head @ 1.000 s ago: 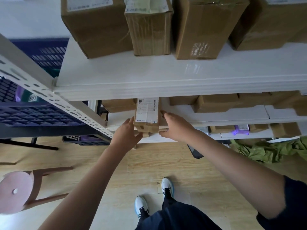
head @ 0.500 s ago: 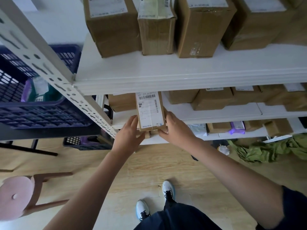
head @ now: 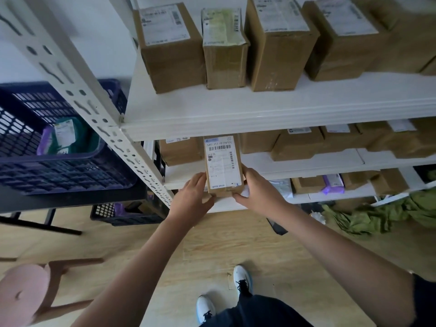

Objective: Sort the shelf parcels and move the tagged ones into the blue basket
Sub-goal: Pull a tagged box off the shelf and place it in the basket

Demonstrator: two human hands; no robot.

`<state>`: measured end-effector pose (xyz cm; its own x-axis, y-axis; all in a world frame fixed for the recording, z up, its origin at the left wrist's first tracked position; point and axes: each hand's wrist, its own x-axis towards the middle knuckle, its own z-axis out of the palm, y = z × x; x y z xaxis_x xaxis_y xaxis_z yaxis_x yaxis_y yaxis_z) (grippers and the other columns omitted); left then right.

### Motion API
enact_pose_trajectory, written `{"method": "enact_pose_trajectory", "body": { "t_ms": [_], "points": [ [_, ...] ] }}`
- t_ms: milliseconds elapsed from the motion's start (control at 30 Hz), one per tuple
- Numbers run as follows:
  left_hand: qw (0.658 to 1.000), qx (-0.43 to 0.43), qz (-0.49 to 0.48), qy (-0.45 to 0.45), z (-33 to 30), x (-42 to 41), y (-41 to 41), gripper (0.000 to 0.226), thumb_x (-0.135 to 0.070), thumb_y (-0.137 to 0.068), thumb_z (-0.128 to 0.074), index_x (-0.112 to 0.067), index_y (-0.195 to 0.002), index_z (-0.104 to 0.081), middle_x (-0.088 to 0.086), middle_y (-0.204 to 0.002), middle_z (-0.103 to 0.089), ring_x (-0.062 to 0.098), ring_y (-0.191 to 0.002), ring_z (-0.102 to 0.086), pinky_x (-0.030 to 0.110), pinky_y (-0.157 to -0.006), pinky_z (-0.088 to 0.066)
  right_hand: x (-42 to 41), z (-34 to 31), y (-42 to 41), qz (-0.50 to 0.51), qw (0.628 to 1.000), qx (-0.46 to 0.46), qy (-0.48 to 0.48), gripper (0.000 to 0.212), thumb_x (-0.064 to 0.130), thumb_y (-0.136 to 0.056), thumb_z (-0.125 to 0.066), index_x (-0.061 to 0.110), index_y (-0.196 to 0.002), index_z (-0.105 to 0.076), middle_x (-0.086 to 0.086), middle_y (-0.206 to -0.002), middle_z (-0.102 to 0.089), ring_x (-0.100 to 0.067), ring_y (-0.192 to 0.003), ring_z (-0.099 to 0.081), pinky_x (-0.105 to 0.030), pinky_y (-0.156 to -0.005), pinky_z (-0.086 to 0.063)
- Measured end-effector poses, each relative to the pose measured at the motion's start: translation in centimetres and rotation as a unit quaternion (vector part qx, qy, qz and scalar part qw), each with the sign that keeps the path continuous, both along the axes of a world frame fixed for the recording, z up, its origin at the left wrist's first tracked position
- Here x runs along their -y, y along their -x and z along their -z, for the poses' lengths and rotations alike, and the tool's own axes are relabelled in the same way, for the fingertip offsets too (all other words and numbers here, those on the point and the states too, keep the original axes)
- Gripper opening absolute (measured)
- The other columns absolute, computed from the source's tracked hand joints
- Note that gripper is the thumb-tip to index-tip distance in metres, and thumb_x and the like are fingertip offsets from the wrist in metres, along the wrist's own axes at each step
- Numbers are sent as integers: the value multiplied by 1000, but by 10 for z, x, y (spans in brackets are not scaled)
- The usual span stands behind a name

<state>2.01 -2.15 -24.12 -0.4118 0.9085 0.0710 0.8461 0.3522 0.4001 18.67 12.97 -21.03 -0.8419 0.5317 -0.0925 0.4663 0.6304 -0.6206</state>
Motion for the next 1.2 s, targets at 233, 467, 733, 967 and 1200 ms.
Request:
{"method": "enact_pose_trajectory", "body": {
  "t_ms": [233, 467, 733, 967, 1200],
  "points": [
    [997, 45, -24, 65, 17, -43, 10, 52, -37, -93, -55, -17, -139, -42, 2, -132, -50, 25, -111, -59, 44, -82, -56, -37, 18, 31, 9, 997, 42, 71, 59, 33, -81, -77, 25, -133, -48, 10, -103, -57, -7, -88, -61, -28, -72, -54],
    [992, 71, -46, 91, 20, -86, 28, 61, -28, -91, -62, -13, -143, -34, 12, -127, -54, 34, -110, -58, 47, -81, -55, -73, 38, 61, 66, 991, 43, 105, 65, 33, -78, -75, 20, -137, -49, 3, -114, -69, -14, -100, -66, -36, -86, -57],
    [984, 53, -96, 137, 16, -126, 58, 38, -38, -98, -49, -8, -121, -53, 15, -109, -64, 37, -100, -62, 42, -78, -52, -109, 29, 92, 44, 997, 16, 54, 27, 11, -82, -69, 18, -101, -51, 2, -85, -56, -17, -79, -57, -31, -70, -44],
    [983, 38, -65, 169, 17, -94, 18, 41, -37, -98, -47, -16, -132, -54, 4, -115, -66, 24, -109, -61, 39, -84, -54, -116, 21, 28, 25, 996, 79, 20, 61, 30, -91, -66, 17, -145, -40, -2, -126, -58, -18, -100, -62, -37, -85, -53],
    [998, 28, -53, 5, -29, -111, -24, 35, -28, -93, -60, -15, -125, -61, 4, -114, -66, 26, -108, -59, 35, -78, -50, -134, -17, -32, 50, 997, -6, -57, 35, 27, -97, -61, 16, -130, -58, 1, -111, -69, -19, -85, -68, -38, -74, -59]
  ]
}}
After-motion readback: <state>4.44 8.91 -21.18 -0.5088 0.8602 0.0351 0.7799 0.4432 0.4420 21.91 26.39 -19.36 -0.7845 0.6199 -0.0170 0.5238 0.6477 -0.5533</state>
